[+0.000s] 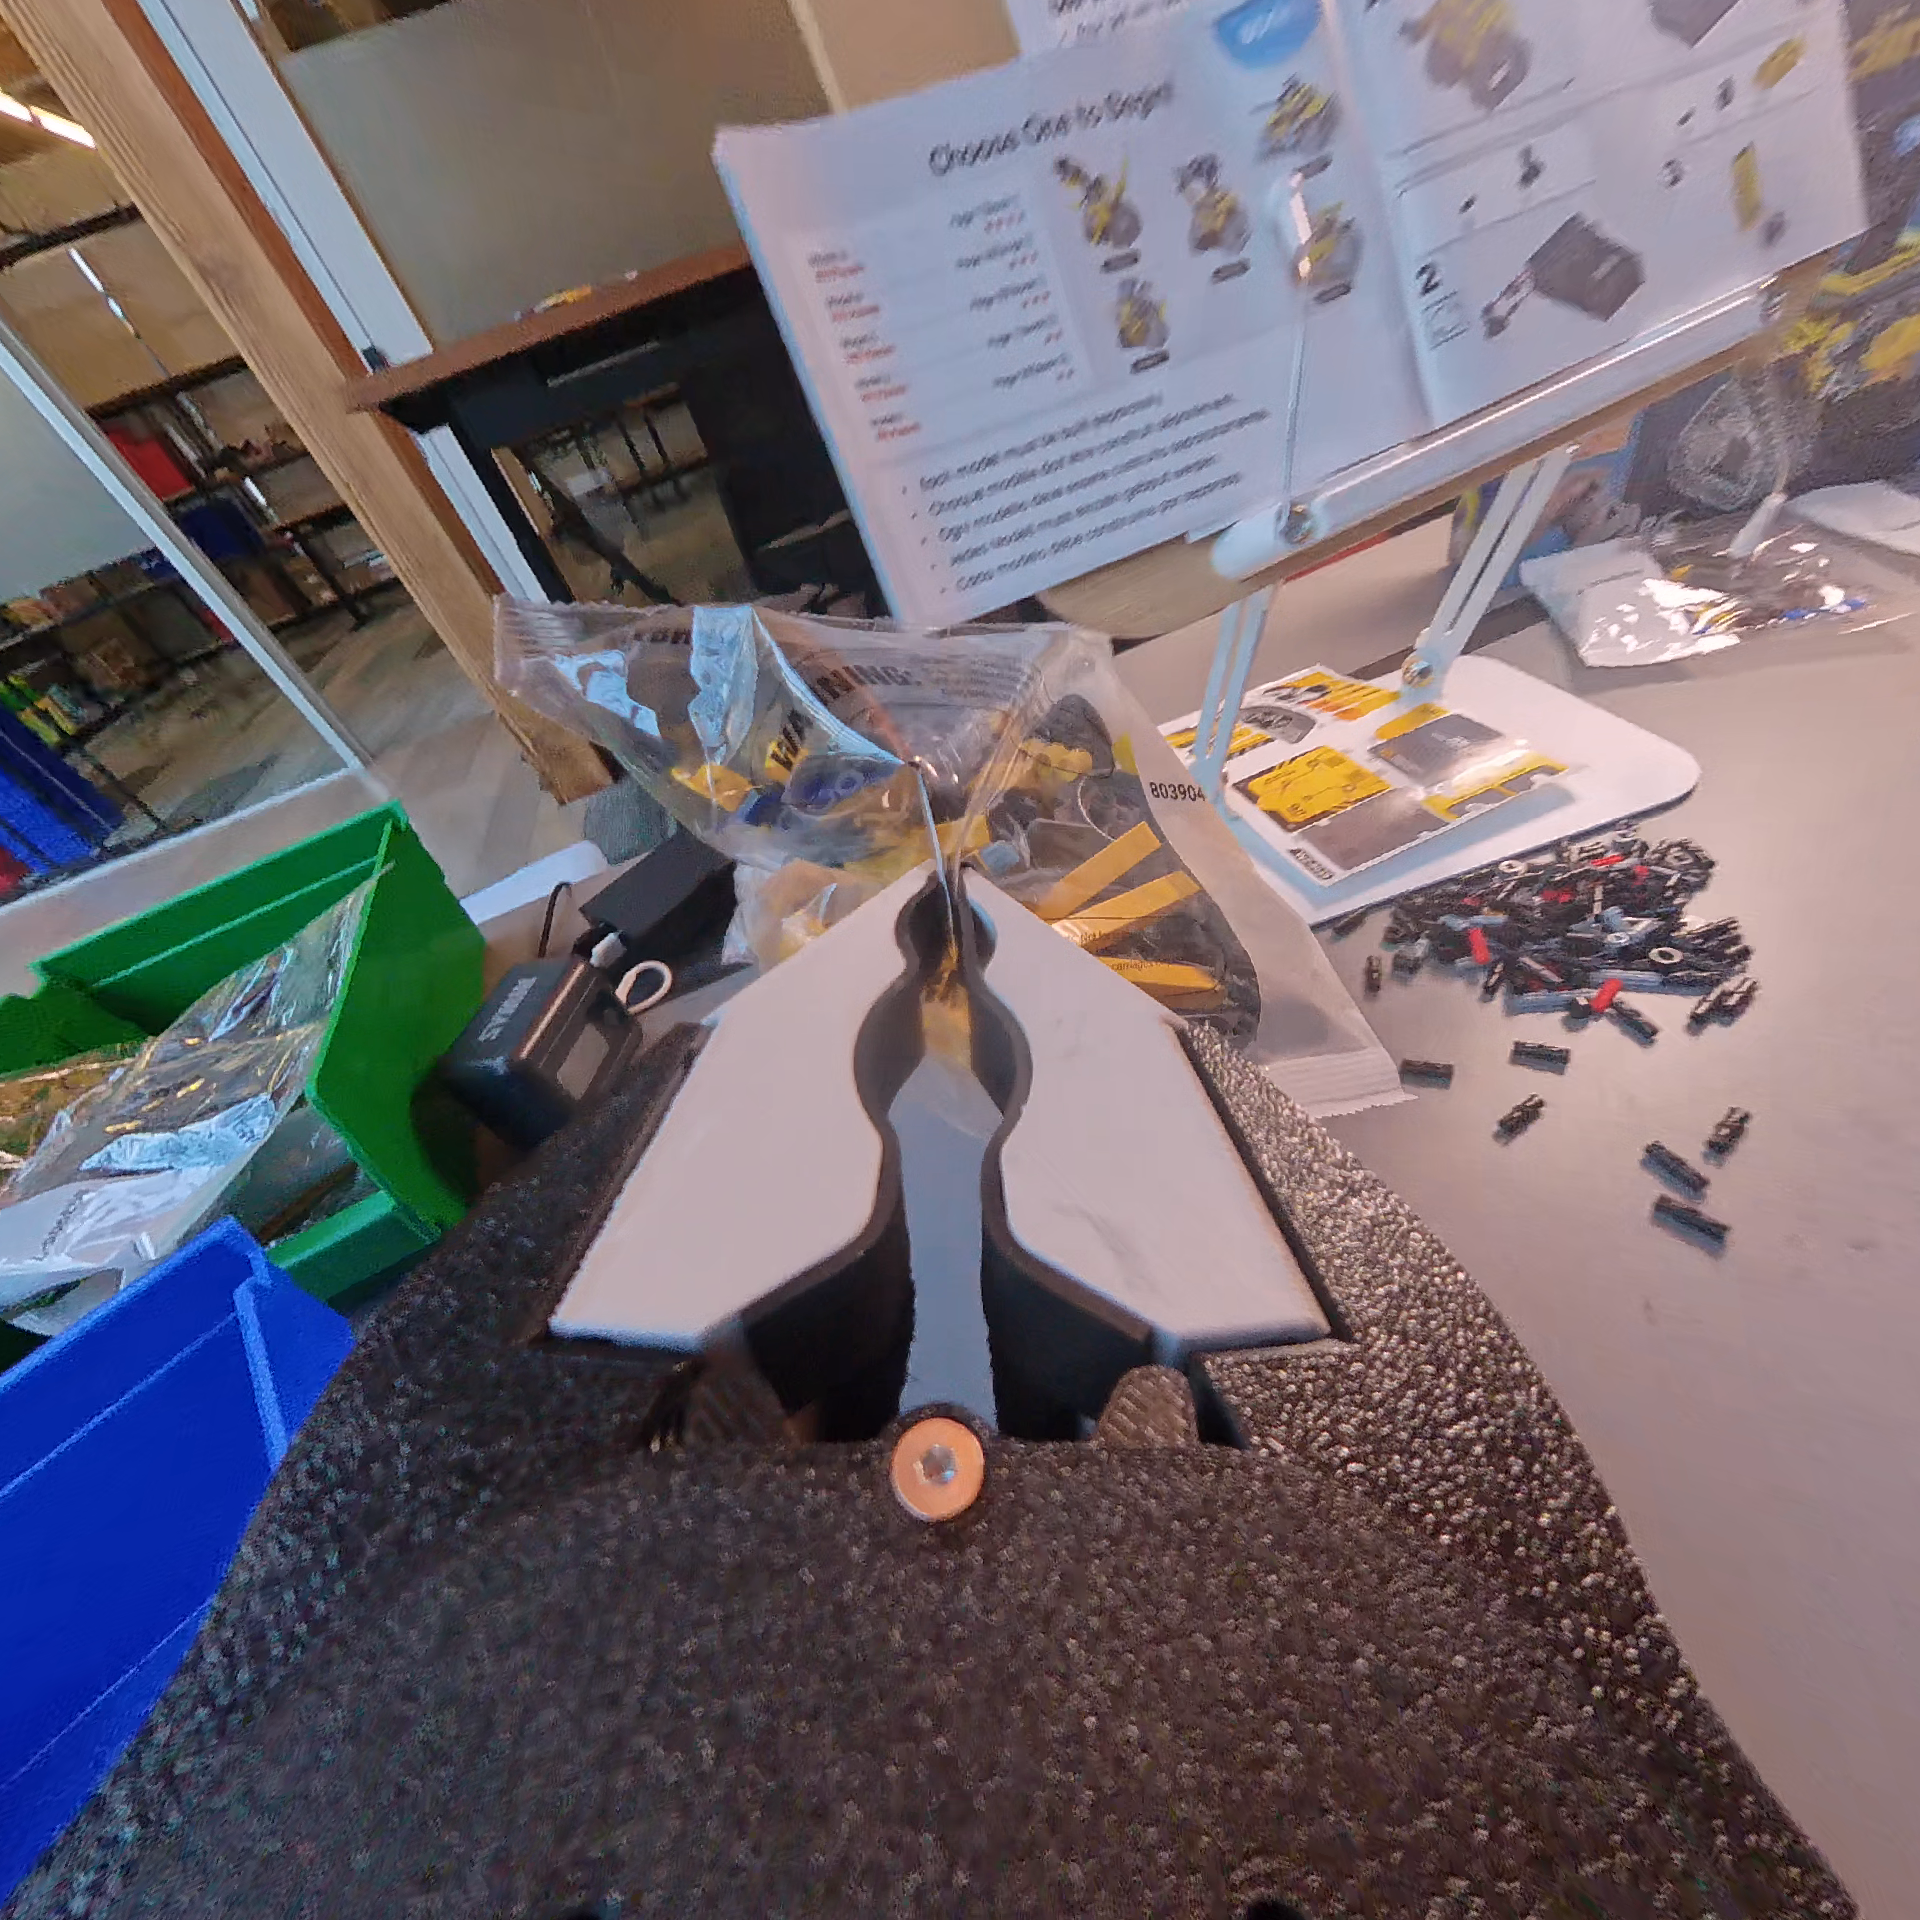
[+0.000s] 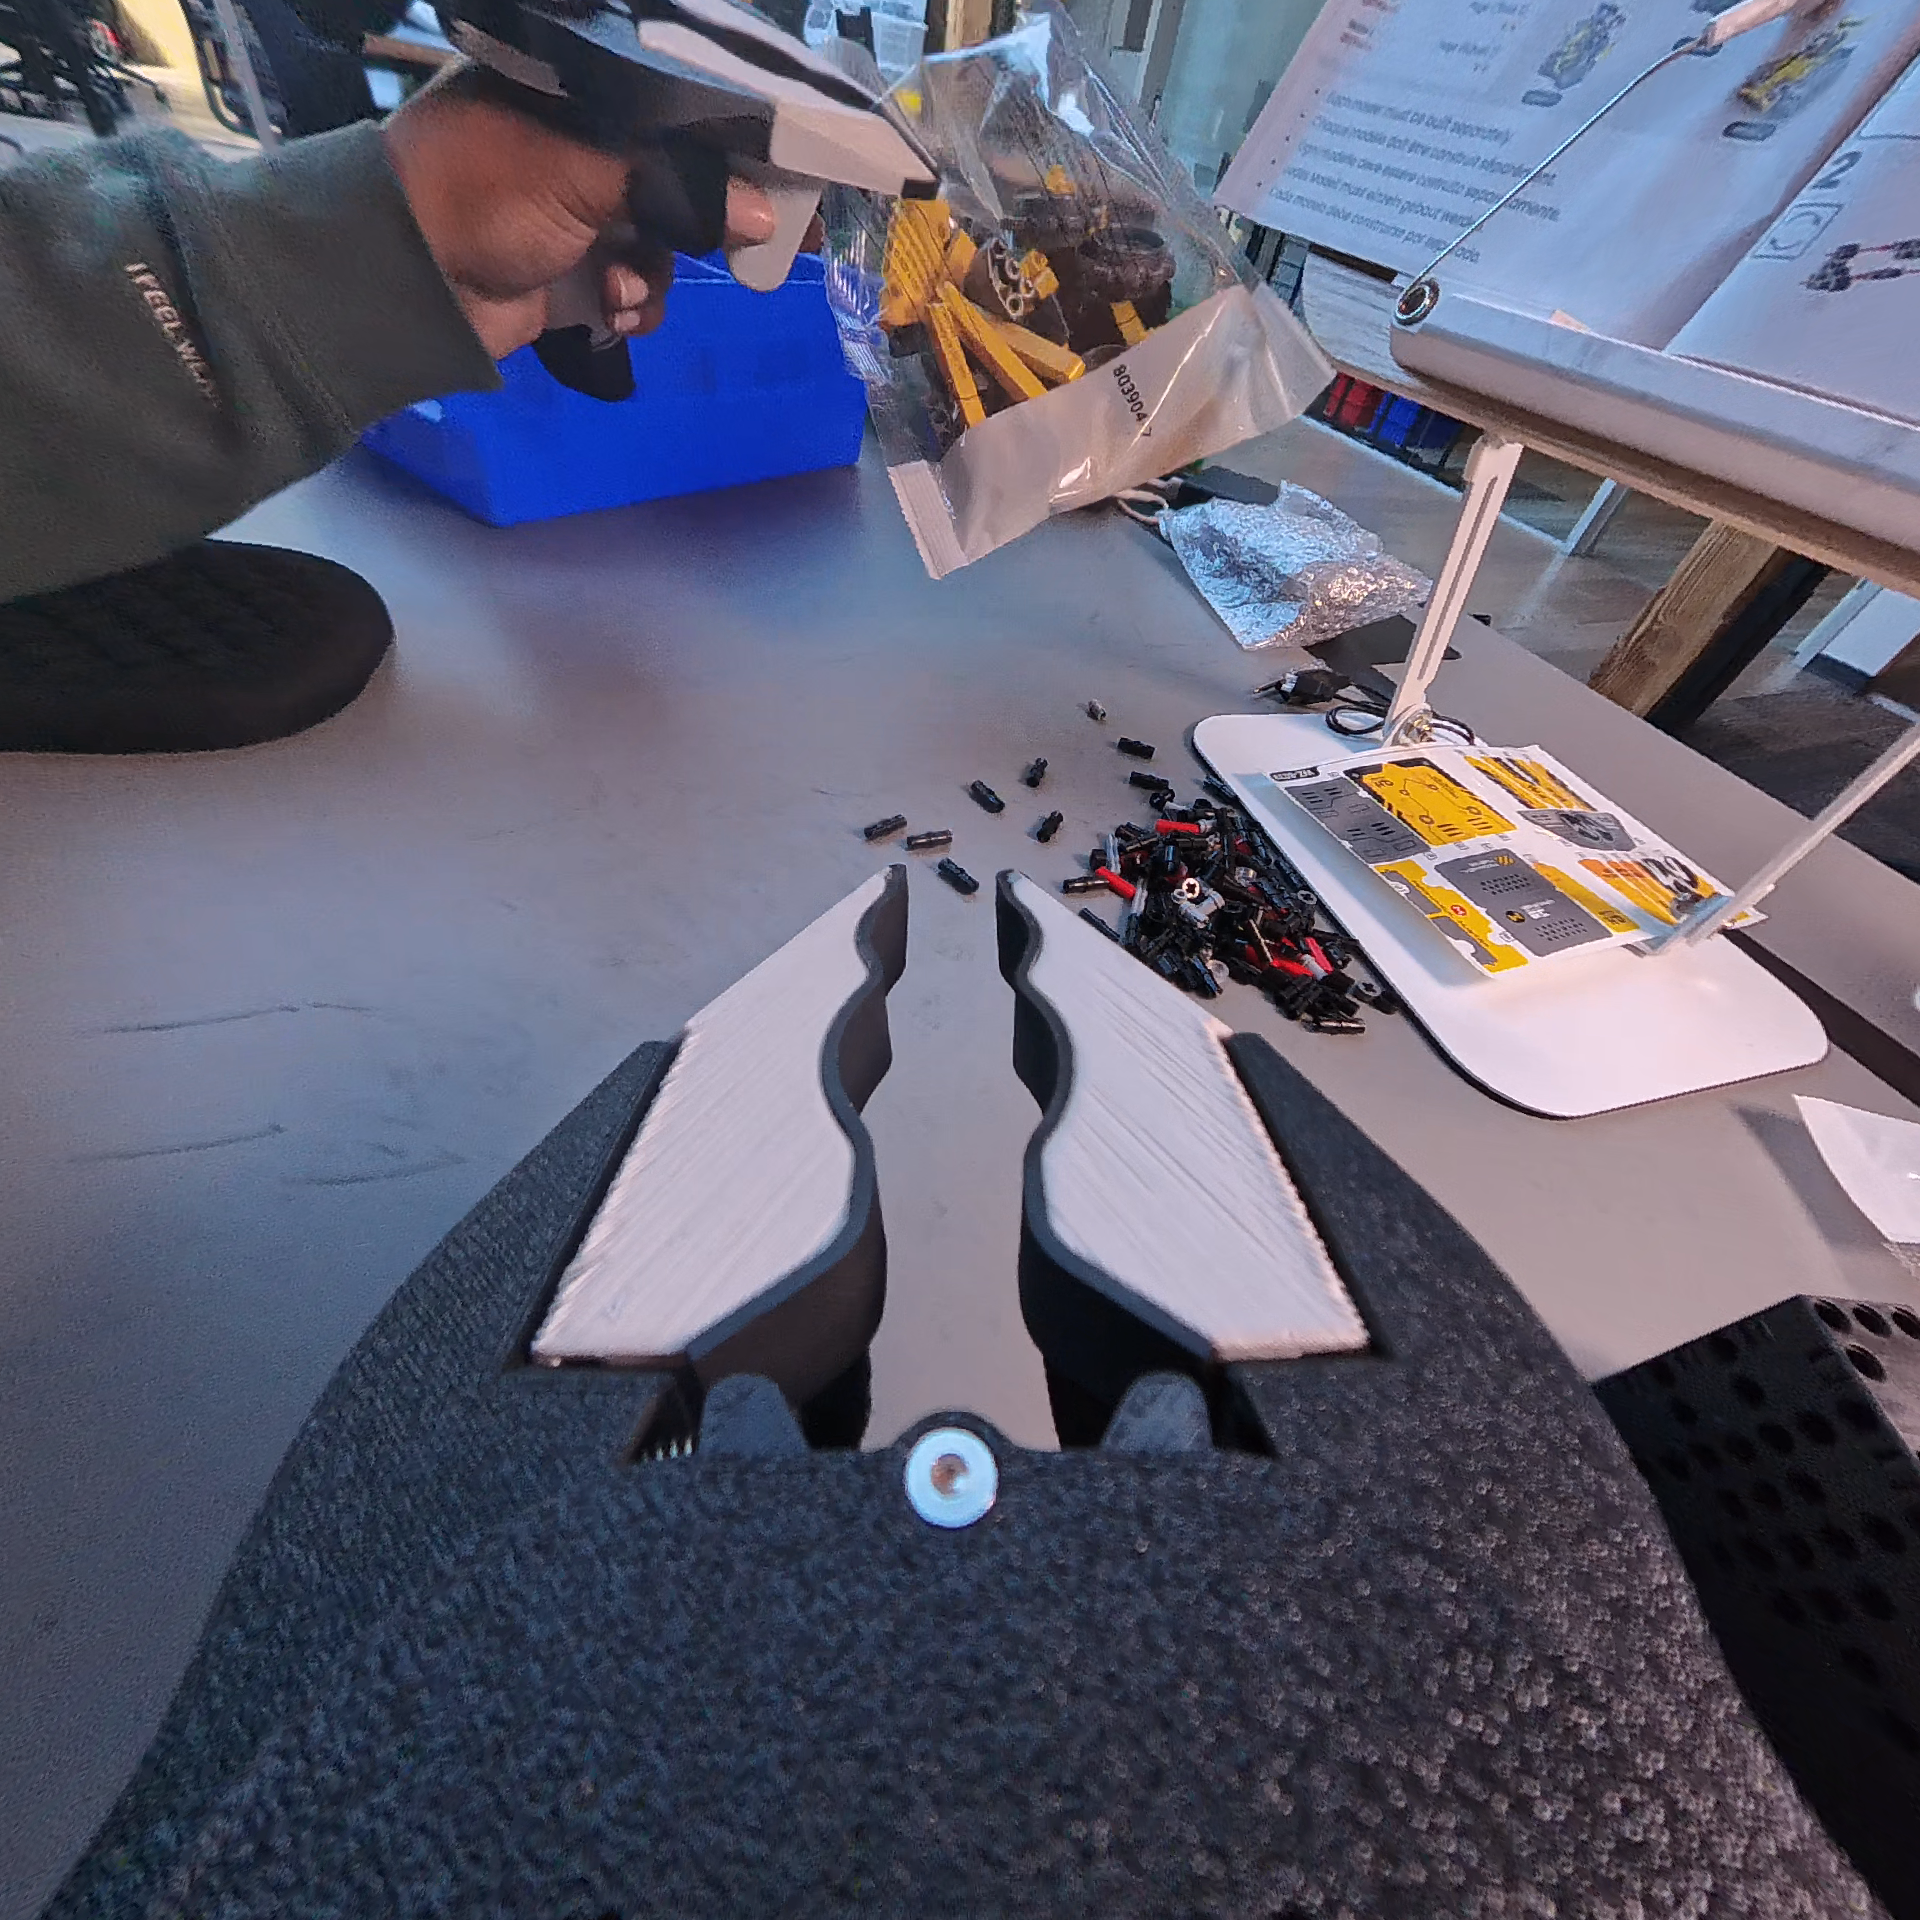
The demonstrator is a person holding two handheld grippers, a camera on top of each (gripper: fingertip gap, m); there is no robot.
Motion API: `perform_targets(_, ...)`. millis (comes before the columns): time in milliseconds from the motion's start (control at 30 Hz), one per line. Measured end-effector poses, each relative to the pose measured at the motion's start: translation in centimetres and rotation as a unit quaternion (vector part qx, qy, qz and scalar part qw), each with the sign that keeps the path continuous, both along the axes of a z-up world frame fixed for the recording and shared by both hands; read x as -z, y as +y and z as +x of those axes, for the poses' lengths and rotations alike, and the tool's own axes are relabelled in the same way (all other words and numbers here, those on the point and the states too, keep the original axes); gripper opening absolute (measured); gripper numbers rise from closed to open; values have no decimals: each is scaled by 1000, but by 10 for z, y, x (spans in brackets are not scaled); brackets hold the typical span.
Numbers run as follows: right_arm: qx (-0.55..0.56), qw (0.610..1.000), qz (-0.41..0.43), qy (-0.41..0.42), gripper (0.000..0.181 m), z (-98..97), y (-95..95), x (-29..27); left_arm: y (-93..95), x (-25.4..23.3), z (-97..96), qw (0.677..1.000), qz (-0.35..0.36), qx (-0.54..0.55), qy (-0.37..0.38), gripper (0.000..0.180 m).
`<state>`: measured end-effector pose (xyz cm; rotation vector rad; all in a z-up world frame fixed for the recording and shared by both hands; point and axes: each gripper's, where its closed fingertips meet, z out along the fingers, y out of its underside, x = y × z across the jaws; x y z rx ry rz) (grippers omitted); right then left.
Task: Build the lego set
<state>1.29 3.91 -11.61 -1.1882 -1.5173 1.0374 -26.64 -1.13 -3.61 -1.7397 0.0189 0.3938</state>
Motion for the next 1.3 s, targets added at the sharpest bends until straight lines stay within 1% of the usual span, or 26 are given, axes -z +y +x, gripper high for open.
perform_targets(133,-6,1000,0,11,17,-1,-5,-5,-16,-21,42,998,45,35,33,0)
perform_targets(233,-15,999,-22,19,21,-4,-12,-10,-25,-32,73,993,84,73,34,0)
perform_targets(333,-25,998,-56,24,33,-9,-21,-14,-30,-42,109,984,117,122,57,0)
perform_targets(367,-29,996,-77,32,39,-11,-24,-19,-31,-44,121,980,129,141,54,0)
perform_targets(467,-43,981,-177,66,58,-17,-30,-41,-31,-47,157,966,158,200,51,0)
perform_targets(600,-60,956,-273,85,82,-22,-31,-56,-28,-44,200,947,166,271,49,0)
perform_targets(633,-70,949,-296,86,83,-23,-33,-57,-27,-42,209,943,165,286,51,0)
perform_targets(667,-84,939,-320,92,80,-22,-36,-60,-25,-40,217,939,161,298,54,0)
perform_targets(700,-100,929,-341,101,65,-20,-38,-63,-23,-36,223,937,155,308,56,0)
perform_targets(733,-120,921,-354,112,44,-16,-41,-67,-21,-32,226,936,149,313,56,0)
perform_targets(767,-127,916,-362,116,35,-13,-40,-67,-18,-29,228,936,146,316,52,0)
perform_targets(833,-136,914,-363,118,27,-10,-37,-66,-15,-23,228,936,137,323,33,1)
perform_targets(900,-145,916,-354,119,24,-6,-37,-65,-13,-21,227,935,134,327,16,6)
perform_targets(1000,-161,914,-351,123,22,0,-35,-66,-12,-26,217,931,149,330,-33,19)
perform_targets(1033,-165,912,-354,125,22,2,-33,-66,-12,-27,211,929,148,334,-58,27)
perform_targets(1100,-173,912,-350,129,22,7,-29,-66,-7,-26,200,921,129,344,-129,57)
perform_targets(1133,-179,915,-337,133,22,10,-29,-66,-5,-25,197,911,114,357,-175,70)
perform_targets(1167,-183,919,-322,137,22,12,-29,-67,-3,-25,195,894,100,374,-226,79)
perform_targets(1200,-190,921,-308,142,22,15,-30,-69,-2,-27,196,870,90,396,-279,88)
perform_targets(1267,-201,925,-287,148,22,19,-33,-71,-3,-33,203,806,69,446,-382,104)
perform_targets(1300,-200,930,-271,147,22,19,-34,-70,-2,-35,209,777,52,466,-419,111)
